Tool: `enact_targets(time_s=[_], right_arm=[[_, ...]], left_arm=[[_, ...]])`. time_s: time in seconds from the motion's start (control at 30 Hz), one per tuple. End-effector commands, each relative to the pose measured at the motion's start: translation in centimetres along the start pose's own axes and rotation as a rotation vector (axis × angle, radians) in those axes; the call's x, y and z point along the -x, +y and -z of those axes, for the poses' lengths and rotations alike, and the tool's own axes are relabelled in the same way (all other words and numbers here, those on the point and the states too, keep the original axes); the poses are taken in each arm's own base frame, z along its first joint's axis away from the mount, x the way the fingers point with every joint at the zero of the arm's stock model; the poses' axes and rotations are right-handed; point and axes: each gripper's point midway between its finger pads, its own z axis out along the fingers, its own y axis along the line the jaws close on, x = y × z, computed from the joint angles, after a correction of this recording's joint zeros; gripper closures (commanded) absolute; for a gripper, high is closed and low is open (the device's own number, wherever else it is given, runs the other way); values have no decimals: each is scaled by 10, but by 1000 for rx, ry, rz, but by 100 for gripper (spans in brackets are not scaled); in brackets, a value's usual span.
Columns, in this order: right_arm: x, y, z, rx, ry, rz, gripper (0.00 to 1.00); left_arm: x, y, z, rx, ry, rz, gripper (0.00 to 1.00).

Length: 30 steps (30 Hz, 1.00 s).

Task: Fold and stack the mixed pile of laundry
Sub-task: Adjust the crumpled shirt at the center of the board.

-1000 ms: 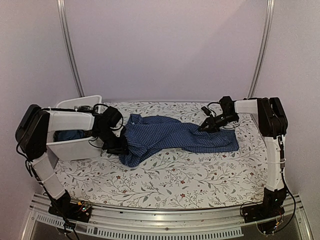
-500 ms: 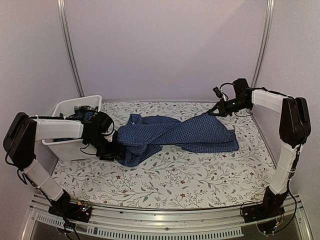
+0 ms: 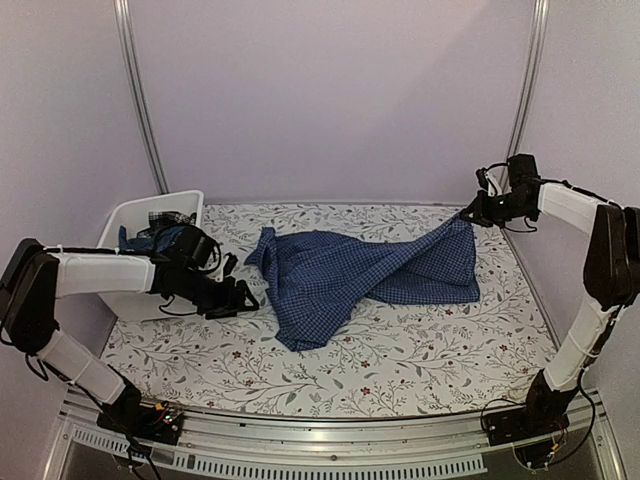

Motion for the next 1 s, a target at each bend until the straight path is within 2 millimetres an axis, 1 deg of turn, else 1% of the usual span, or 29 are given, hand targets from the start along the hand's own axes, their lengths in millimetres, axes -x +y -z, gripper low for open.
enact_targets(time_s=[0.0, 0.13, 0.2, 0.27, 0.33, 0.4, 0.43, 0.47, 0.57, 0.6, 0.67, 0.73, 0.8, 0.83, 0.87, 0.93, 0.97], right_arm=[[-15, -6, -6, -26, 16, -36, 100], [-16, -5, -6, -22, 18, -43, 100], [-15, -5, -6, -22, 19, -44, 100], [-16, -5, -6, -23, 24, -45, 100], [-16, -4, -5, -19, 28, -43, 100], [-18, -3, -4, -15, 30, -40, 100], [-18, -2, -4, -14, 32, -40, 100], [-18, -2, -3, -13, 35, -40, 100], [-19, 0, 0, -13, 38, -31, 100], [-20, -1, 1, -15, 37, -31, 100], [-20, 1, 3, -17, 35, -25, 100], [-22, 1, 4, -19, 38, -24, 100], [-22, 2, 6, -17, 36, -23, 100], [-22, 3, 8, -16, 33, -20, 100], [-21, 4, 9, -16, 30, -22, 100], [-19, 7, 13, -14, 22, -18, 100], [-20, 7, 15, -15, 22, -18, 100]], left_arm=[[-2, -31, 5, -153, -108, -115, 29], [-20, -56, 14, -221, -218, -295, 29], [-34, -56, 14, -223, -243, -357, 29], [-48, -53, 11, -209, -252, -404, 29], [-51, -55, 8, -190, -268, -447, 29], [-48, -57, 2, -157, -257, -461, 30], [-42, -56, -2, -115, -261, -465, 30], [-33, -63, -2, -91, -270, -473, 29], [-14, -69, -12, 3, -255, -469, 25], [-13, -68, -18, 24, -220, -463, 24], [-10, -80, -28, -1, -181, -444, 22], [-6, -92, -35, -39, -163, -418, 16], [-1, -93, -43, -37, -157, -381, 15], [0, -88, -49, -16, -140, -360, 17], [2, -83, -56, 10, -115, -342, 23], [10, -79, -59, 60, -104, -329, 44], [14, -81, -56, 72, -116, -332, 59]])
